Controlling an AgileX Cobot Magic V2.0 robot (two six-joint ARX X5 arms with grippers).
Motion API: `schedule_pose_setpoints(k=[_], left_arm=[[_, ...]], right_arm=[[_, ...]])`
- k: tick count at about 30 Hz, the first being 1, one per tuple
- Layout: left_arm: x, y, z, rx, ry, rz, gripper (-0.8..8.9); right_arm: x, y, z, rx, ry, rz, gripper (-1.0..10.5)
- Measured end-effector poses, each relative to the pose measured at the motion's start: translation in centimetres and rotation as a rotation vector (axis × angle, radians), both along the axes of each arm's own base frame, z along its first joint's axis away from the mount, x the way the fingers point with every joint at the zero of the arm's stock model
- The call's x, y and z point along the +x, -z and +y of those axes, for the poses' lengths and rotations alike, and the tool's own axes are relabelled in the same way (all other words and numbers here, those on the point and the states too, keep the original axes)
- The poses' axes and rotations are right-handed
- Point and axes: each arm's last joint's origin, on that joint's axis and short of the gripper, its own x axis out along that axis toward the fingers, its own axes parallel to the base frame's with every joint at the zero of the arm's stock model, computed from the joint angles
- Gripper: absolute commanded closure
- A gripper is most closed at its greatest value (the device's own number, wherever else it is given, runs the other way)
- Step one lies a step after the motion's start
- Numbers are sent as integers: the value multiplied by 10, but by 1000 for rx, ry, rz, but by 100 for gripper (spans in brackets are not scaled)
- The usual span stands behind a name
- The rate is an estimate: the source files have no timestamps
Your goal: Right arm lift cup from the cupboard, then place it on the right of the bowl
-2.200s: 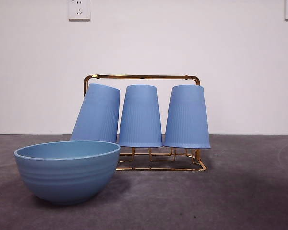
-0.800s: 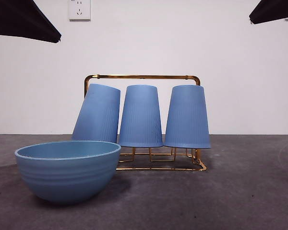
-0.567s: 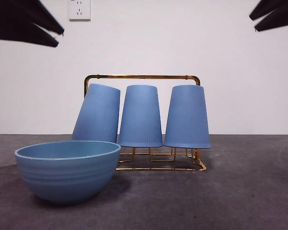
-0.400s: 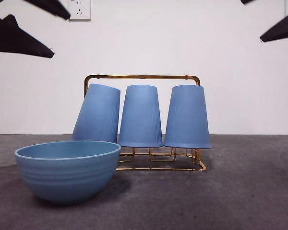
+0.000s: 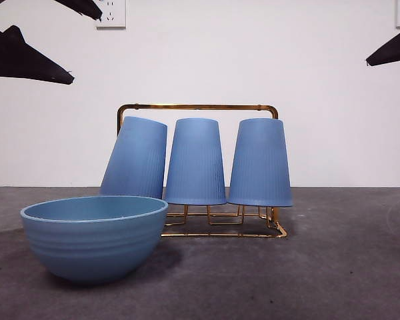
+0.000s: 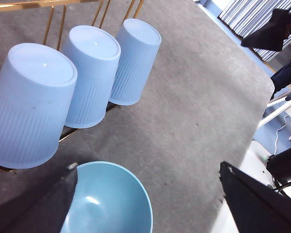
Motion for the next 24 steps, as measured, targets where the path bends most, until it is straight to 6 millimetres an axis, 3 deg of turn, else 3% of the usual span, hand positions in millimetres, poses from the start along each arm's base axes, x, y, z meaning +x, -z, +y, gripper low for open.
schedule_pose_setpoints(k=[7,14,24], left_arm=[[0,0,0,-1,-2,3,345],[-8,-5,2,-6,-3,-8,346],[-27,-17,8,-30,-8,-43,346]], right_arm=[[34,-21,18,-152,55,197,381],[80,-36,54,-339,62,319,381],[156,-30,110,-518,69,419,381]])
